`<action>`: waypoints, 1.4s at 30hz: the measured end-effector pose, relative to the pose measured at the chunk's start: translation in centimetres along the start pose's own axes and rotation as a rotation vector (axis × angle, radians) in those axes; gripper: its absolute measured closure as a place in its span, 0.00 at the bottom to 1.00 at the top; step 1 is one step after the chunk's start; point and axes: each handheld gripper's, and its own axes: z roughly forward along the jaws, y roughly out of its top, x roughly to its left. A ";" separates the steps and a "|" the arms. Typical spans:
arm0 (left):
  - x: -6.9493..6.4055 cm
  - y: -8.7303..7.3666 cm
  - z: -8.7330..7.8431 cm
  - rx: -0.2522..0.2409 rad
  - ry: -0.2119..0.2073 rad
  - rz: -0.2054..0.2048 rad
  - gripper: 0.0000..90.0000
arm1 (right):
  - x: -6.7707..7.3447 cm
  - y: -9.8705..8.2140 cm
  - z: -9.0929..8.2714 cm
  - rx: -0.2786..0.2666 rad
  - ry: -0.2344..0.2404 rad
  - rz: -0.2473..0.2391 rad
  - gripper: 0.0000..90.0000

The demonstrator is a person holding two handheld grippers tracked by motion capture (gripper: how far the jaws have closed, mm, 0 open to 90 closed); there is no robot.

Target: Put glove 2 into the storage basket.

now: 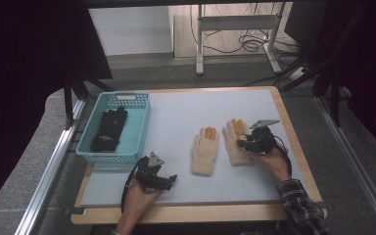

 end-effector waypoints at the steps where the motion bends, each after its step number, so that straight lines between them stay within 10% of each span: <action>1: 0.0 0.0 0.0 0.000 0.000 0.000 0.08 | 0.4 0.3 -0.6 -0.010 -0.011 0.007 0.65; 18: 0.0 0.0 0.0 -0.001 0.002 0.000 0.08 | 6.1 3.5 -4.2 -0.114 0.053 0.083 0.65; 29: 0.0 0.0 0.0 0.002 0.002 0.005 0.08 | 11.1 4.7 -0.6 -0.104 0.024 0.169 0.65; 42: 0.0 0.0 0.0 0.001 0.001 0.003 0.08 | 12.0 3.4 2.8 -0.071 -0.002 0.235 0.60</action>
